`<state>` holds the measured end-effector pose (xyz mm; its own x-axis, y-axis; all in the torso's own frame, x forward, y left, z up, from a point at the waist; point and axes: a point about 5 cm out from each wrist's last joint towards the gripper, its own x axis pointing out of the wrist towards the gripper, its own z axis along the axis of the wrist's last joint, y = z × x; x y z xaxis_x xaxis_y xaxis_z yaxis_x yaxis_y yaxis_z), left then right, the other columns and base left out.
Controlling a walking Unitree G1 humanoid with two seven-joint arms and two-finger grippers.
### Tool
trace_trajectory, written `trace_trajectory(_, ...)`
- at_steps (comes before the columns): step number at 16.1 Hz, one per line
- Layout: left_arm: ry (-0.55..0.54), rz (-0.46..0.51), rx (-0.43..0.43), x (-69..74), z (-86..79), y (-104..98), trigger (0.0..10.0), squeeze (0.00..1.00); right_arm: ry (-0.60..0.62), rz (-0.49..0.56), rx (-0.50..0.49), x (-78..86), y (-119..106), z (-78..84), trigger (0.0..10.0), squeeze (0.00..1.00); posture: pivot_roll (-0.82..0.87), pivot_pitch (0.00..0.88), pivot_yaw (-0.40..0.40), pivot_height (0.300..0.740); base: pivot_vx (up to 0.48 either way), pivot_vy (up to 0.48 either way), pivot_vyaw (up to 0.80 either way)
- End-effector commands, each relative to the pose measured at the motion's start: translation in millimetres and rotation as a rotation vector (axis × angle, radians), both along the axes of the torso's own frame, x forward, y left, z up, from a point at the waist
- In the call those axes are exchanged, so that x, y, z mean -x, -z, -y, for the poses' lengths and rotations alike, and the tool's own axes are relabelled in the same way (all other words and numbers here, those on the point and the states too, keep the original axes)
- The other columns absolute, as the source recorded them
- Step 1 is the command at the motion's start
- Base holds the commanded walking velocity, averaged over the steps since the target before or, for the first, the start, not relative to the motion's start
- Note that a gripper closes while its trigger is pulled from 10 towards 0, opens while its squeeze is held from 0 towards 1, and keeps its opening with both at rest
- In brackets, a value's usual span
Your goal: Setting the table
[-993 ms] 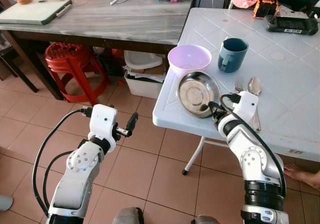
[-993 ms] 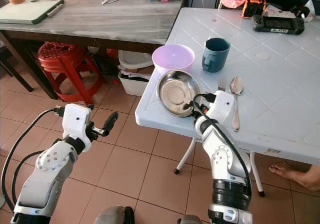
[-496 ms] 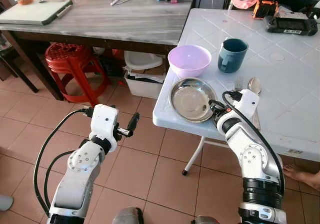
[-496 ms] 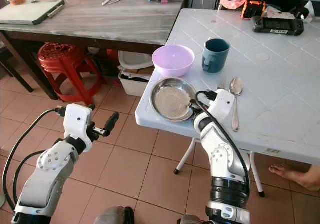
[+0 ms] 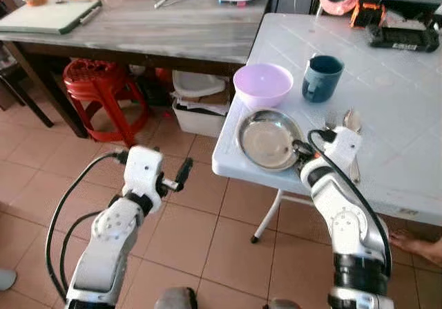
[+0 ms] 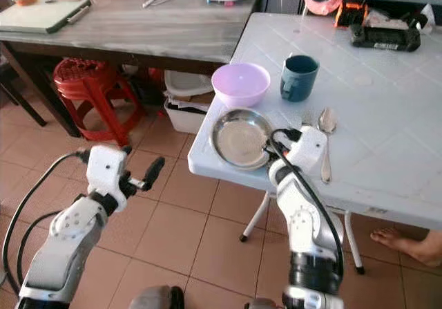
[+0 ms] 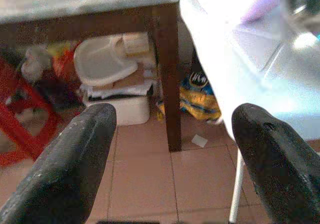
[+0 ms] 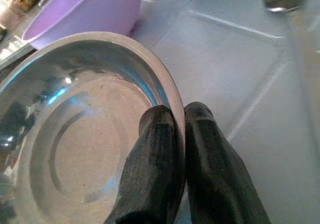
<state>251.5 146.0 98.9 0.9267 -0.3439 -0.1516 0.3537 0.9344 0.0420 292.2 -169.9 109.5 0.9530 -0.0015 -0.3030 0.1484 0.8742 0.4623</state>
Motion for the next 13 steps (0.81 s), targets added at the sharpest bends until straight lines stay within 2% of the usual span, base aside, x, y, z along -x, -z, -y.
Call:
trace_trajectory(1,-0.026,-0.019,-0.003,0.9,-6.4,5.6,10.0,0.00,0.040,-0.125,0.031,12.3,24.7,7.1,1.5,0.00,-0.01,0.000,0.073,0.740,0.000,0.000,0.00)
trace_trajectory(2,-0.030,-0.017,-0.001,-0.8,-5.6,5.7,10.0,0.00,0.040,-0.131,0.032,14.6,26.4,7.4,10.0,0.00,-0.02,0.000,0.067,0.740,0.000,0.000,0.00)
trace_trajectory(5,-0.042,0.021,0.019,-14.4,-1.3,-2.6,10.0,0.00,0.067,-0.118,0.024,16.6,23.4,7.8,10.0,0.00,-0.03,0.000,0.060,0.740,0.000,0.000,0.00)
trace_trajectory(7,-0.059,0.045,0.035,-23.3,-0.8,-6.8,10.0,0.00,0.113,-0.103,0.054,16.6,21.5,9.3,10.0,0.00,-0.04,0.000,0.057,0.740,0.000,0.127,0.00)
trace_trajectory(8,-0.057,0.057,0.036,-25.5,1.0,-7.2,10.0,0.00,0.140,-0.098,0.082,17.8,22.1,12.6,10.0,0.00,-0.04,0.000,0.051,0.740,0.000,0.398,0.00)
trace_trajectory(9,-0.061,0.072,0.044,-27.3,2.8,-6.7,10.0,0.00,0.181,-0.074,0.160,18.1,20.5,21.8,10.0,0.00,-0.05,0.000,0.049,0.740,0.000,0.480,0.00)
trace_trajectory(13,-0.065,0.048,0.109,-24.8,7.7,-0.8,10.0,0.00,0.201,-0.002,0.146,13.9,13.9,29.0,10.0,0.00,-0.05,0.000,0.042,0.740,0.000,0.480,0.00)
